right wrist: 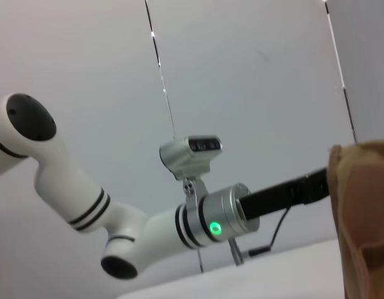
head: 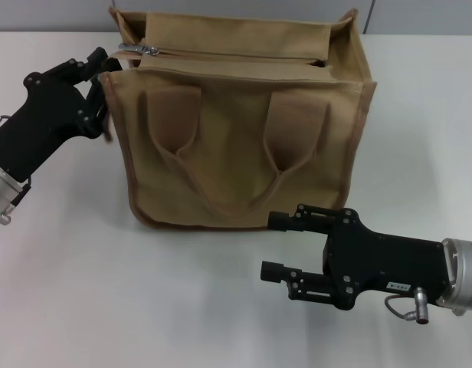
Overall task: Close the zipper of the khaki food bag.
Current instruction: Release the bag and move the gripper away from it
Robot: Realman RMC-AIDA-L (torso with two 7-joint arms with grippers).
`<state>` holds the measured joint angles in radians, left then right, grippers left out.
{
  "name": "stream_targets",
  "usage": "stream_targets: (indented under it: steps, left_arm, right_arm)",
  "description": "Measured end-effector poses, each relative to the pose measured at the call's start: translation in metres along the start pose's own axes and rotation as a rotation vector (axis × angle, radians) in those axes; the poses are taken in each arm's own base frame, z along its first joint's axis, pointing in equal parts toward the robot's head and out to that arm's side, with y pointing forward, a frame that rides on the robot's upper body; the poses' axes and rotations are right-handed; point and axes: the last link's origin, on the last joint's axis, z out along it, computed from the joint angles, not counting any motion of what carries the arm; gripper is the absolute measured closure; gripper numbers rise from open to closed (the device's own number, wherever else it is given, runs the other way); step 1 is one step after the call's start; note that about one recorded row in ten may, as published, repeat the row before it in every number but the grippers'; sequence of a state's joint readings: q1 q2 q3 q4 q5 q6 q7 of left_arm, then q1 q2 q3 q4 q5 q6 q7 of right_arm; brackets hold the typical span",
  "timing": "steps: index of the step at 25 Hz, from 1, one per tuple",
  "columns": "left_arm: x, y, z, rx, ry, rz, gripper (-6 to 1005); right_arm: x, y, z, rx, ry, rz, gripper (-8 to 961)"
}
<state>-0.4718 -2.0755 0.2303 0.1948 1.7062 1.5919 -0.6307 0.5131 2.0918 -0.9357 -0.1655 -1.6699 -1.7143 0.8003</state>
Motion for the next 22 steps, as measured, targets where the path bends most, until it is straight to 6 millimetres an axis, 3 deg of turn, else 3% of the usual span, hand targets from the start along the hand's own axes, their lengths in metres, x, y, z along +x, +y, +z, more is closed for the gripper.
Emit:
stream_targets:
  steps: [4, 9, 15, 18, 22]
  left_arm:
    - [0.001, 0.000, 0.001, -0.005, 0.006, -0.001, 804]
    - [0.013, 0.007, 0.015, -0.052, 0.096, -0.063, 967]
    - [0.017, 0.010, 0.026, -0.083, 0.113, -0.086, 967]
    - [0.018, 0.013, 0.030, -0.094, 0.122, -0.096, 967]
    - [0.020, 0.017, 0.037, -0.119, 0.137, -0.118, 967]
  right_arm:
    - [-0.006, 0.002, -0.001, 0.016, -0.069, -0.049, 281]
    - [-0.019, -0.002, -0.006, 0.163, -0.228, -0.216, 281]
    - [-0.042, -0.027, 0.003, 0.354, -0.321, -0.481, 281]
    - [-0.049, -0.048, 0.022, 0.418, -0.237, -0.695, 281]
    - [-0.055, -0.059, 0.034, 0.471, -0.201, -0.833, 281]
